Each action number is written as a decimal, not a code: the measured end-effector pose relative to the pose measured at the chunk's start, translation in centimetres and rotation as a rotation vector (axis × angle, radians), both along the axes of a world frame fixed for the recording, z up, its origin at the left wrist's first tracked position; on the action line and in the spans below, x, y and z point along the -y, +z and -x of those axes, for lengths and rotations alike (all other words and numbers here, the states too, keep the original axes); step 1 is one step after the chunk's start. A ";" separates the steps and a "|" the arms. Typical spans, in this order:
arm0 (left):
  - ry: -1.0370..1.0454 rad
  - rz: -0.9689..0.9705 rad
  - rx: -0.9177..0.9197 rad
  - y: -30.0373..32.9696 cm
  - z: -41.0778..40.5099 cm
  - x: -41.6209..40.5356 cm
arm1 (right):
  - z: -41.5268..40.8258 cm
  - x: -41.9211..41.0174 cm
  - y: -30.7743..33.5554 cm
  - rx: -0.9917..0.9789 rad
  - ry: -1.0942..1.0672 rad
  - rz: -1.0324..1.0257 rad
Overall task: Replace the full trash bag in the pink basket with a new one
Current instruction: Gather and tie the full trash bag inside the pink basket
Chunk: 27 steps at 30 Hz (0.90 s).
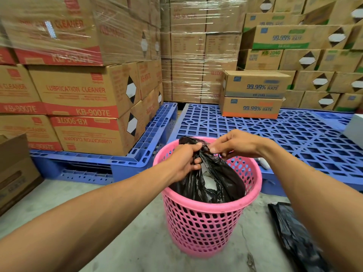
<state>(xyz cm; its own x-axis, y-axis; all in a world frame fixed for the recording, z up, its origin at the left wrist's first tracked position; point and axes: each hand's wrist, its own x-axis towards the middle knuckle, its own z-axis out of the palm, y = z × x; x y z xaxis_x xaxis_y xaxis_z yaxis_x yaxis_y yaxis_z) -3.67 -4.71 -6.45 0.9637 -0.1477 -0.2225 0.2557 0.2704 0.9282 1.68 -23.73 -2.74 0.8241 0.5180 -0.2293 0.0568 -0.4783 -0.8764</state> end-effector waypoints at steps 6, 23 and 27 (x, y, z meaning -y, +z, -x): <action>-0.084 -0.108 0.045 0.4 0.0 -1.3 | -0.3 -0.2 -0.1 -0.074 0.020 0.035; -0.491 -1.549 0.597 0.6 -0.2 -6.3 | -1.1 2.7 -2.3 0.569 -0.159 0.938; -0.598 -1.767 0.566 0.6 0.9 -6.3 | -0.6 2.8 -2.7 0.567 -0.178 1.057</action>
